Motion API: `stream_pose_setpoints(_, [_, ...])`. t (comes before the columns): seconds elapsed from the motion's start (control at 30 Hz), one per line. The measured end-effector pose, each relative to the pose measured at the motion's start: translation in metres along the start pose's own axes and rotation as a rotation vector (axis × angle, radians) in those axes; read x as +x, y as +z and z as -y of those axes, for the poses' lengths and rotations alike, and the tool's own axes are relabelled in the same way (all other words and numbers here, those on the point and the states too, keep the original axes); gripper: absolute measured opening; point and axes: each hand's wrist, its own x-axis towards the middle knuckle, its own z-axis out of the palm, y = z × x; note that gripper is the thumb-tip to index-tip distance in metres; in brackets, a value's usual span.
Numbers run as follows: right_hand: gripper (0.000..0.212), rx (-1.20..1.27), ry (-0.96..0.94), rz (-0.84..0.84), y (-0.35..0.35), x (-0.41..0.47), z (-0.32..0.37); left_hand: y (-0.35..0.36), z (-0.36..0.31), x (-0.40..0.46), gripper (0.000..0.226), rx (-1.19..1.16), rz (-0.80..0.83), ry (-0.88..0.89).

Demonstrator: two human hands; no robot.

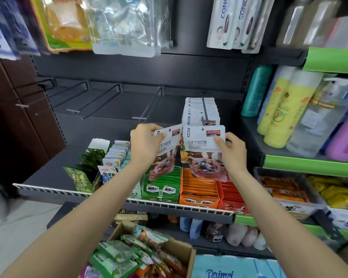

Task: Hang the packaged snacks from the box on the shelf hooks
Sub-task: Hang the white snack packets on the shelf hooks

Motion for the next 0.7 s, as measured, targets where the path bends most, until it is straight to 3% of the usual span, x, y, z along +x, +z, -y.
stream_pose_setpoints(0.4, [0.012,-0.07,-0.023,-0.112,0.007,0.015,0.002,-0.008,-0.003,0.001,0.016,0.084,0.012,0.088])
stream_pose_setpoints(0.7, [0.019,-0.153,0.116,-0.131,0.024,0.045,-0.003,-0.011,0.001,0.008,0.016,0.091,0.025,0.075])
